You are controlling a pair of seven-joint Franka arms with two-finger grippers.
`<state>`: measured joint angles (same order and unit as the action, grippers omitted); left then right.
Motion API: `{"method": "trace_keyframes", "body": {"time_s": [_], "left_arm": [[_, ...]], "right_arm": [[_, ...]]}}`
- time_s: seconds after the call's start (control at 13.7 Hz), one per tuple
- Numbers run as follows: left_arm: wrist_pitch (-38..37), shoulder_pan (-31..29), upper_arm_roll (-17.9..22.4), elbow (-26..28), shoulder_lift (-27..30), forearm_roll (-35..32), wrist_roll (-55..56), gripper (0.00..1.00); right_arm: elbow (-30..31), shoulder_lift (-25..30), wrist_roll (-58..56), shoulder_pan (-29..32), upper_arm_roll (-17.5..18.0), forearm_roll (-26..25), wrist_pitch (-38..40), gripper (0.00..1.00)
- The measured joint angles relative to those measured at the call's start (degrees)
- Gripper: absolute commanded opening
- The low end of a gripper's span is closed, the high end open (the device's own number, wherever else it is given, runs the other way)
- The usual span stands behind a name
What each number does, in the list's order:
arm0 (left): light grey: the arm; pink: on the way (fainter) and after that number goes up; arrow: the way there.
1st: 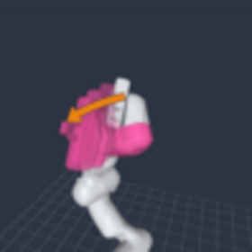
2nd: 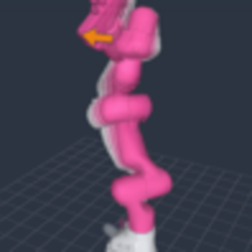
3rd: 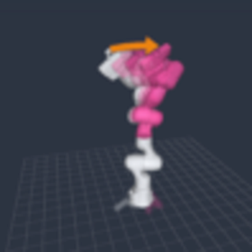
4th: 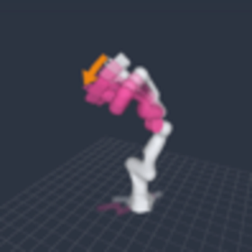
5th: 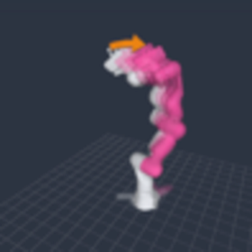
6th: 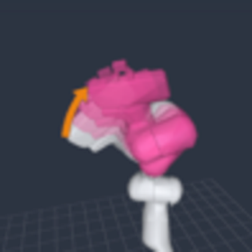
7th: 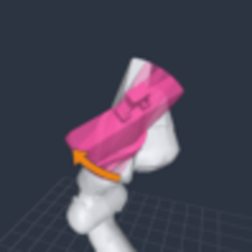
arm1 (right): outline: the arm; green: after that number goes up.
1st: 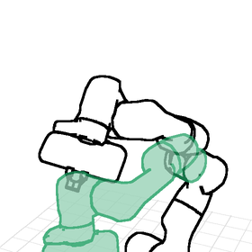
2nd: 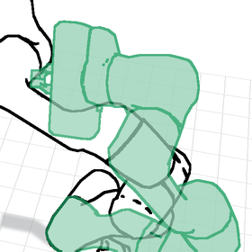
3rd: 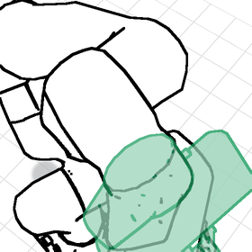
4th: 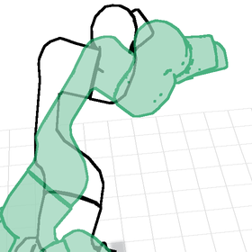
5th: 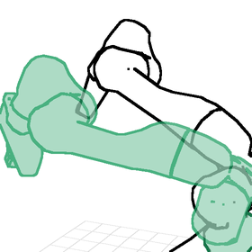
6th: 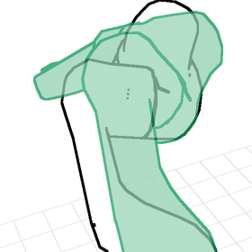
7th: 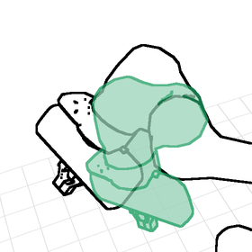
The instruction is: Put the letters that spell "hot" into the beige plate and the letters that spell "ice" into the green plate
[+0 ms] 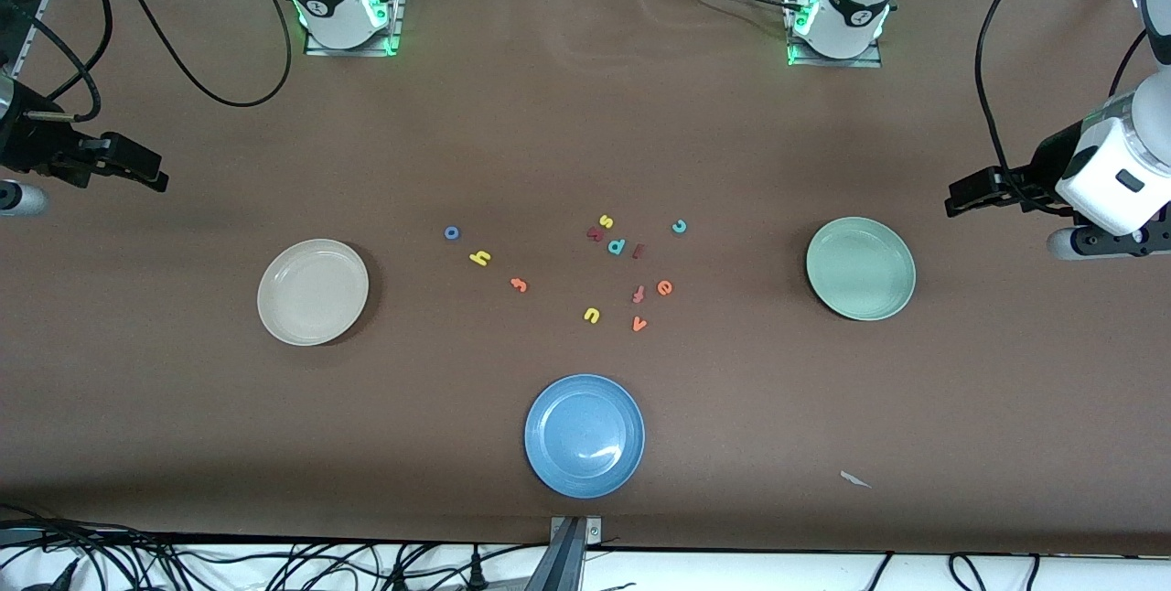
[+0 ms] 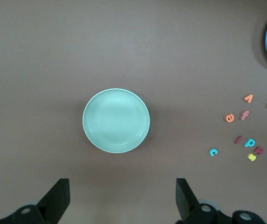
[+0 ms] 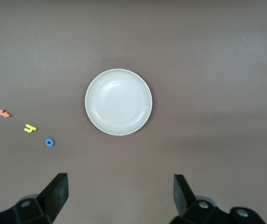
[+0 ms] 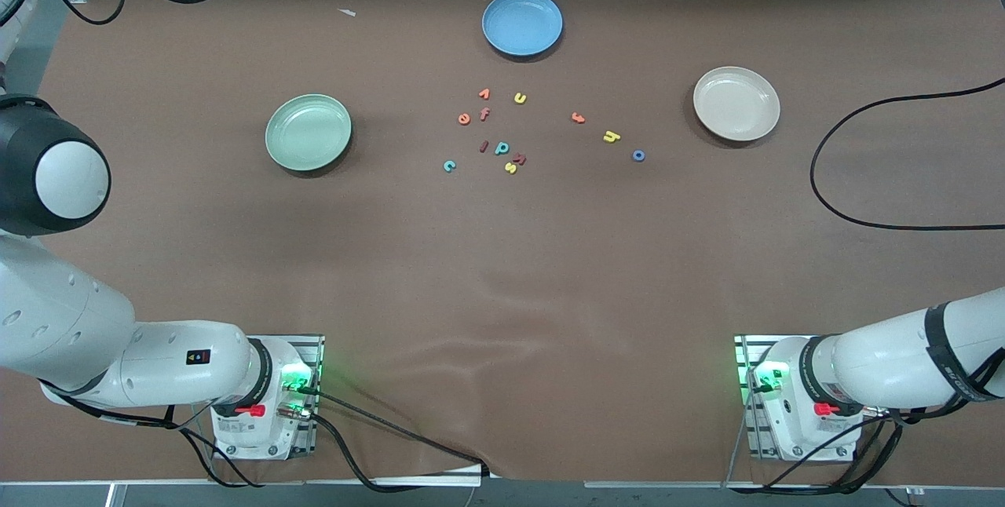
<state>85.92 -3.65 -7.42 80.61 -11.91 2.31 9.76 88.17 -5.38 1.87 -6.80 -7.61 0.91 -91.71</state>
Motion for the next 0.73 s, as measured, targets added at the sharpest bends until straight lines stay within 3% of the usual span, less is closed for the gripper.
{"method": "trace_keyframes", "body": {"time_s": [0.73], "left_arm": [[0.00, 0.01, -0.03, 0.52, -0.02, 0.00, -0.01, 1.00]], "right_arm": [[0.00, -0.11, 0.00, 0.00, 0.00, 0.05, 0.00, 1.00]]}}
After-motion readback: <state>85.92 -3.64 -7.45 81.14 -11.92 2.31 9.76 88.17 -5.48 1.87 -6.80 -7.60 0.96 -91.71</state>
